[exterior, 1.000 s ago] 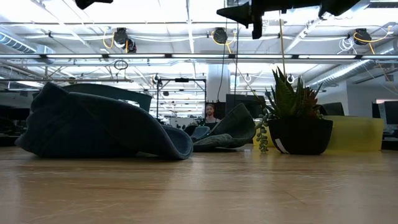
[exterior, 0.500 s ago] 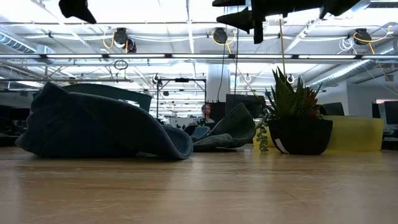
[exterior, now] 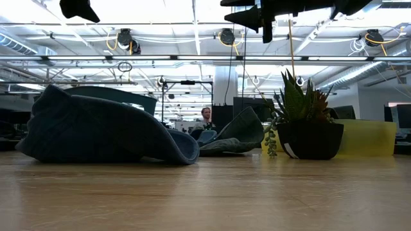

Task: Pick & Place hat
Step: Put the gray cap into the yellow bin

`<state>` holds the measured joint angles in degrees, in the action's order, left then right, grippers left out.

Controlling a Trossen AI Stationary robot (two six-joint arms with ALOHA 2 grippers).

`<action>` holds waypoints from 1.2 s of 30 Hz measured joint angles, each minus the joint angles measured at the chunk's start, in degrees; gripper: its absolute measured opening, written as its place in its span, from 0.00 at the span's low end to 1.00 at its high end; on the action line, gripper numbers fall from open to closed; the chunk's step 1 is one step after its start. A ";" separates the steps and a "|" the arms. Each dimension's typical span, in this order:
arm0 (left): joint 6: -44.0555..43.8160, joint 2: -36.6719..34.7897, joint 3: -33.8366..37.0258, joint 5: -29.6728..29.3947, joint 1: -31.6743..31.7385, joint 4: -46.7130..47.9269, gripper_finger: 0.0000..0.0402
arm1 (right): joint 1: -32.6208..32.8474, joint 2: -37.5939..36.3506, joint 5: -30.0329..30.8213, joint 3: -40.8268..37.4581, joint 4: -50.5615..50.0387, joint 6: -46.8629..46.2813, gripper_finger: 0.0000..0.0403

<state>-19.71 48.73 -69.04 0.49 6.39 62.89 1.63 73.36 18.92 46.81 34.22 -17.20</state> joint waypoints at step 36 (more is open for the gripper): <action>-0.01 14.51 0.07 12.59 0.00 -15.10 0.97 | -0.25 -2.39 -5.58 0.02 10.01 1.78 0.41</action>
<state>-19.73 63.24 -68.97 13.08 6.39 47.79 1.38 70.97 13.34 46.83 44.23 -15.41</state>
